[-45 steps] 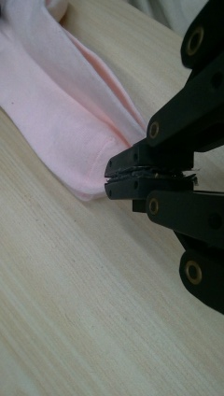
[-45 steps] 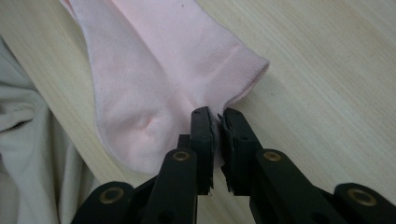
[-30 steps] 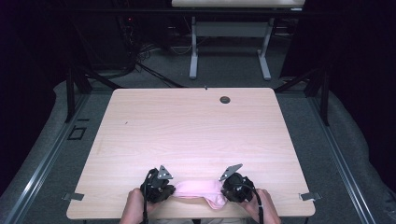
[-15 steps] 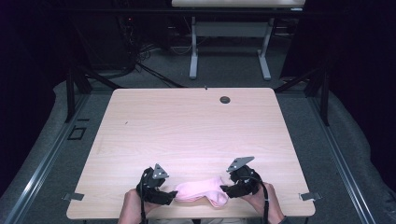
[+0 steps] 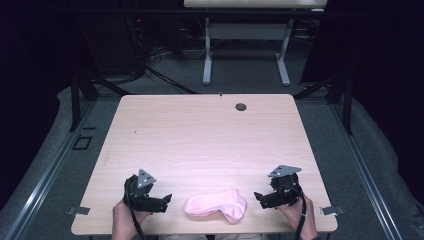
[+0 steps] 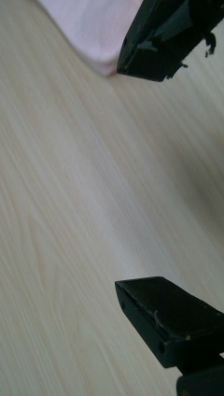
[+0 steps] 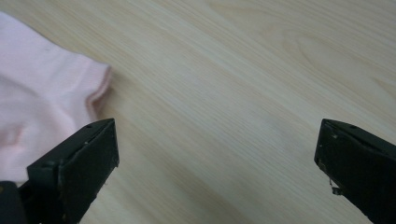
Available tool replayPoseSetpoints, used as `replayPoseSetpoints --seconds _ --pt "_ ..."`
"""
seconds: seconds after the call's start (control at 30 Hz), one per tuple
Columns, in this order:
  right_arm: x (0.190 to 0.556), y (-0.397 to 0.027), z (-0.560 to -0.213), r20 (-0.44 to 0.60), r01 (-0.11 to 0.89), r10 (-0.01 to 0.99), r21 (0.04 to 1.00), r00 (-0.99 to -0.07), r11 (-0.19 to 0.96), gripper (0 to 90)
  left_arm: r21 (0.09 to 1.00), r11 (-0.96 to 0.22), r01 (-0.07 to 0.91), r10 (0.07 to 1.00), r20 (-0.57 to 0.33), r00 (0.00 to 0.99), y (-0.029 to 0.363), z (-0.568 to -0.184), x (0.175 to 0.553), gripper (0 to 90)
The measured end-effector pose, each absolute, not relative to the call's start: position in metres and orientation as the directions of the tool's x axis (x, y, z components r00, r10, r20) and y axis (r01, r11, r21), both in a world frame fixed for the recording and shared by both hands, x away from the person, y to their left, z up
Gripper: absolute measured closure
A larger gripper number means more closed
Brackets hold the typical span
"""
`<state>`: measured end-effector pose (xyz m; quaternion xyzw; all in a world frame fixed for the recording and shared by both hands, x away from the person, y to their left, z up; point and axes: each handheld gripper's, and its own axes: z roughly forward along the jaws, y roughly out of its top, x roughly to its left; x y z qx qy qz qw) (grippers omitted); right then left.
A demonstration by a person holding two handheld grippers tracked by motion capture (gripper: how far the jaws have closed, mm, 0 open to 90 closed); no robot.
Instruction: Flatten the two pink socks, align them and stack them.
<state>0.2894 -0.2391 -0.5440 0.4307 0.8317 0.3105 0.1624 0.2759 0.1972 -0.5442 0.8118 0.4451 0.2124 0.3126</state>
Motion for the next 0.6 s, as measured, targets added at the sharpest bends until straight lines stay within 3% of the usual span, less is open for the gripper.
replayPoseSetpoints --seconds 0.17,0.33,0.6 --pt "0.294 -0.258 -0.562 -0.007 0.665 0.865 0.636 -0.502 0.391 0.3 0.697 -0.393 0.6 0.88 0.095 0.465 0.209 -0.569 0.283 0.0" --pt "0.297 -0.267 -0.58 -0.014 0.683 0.875 0.619 -0.485 0.388 0.0 0.702 -0.349 0.621 0.897 0.057 0.439 0.217 -0.587 0.288 0.0" --pt "0.291 -0.276 -0.59 0.006 0.62 0.875 0.709 -0.484 0.338 0.0 0.711 -0.314 0.629 0.896 0.003 0.445 0.222 -0.592 0.29 0.0"
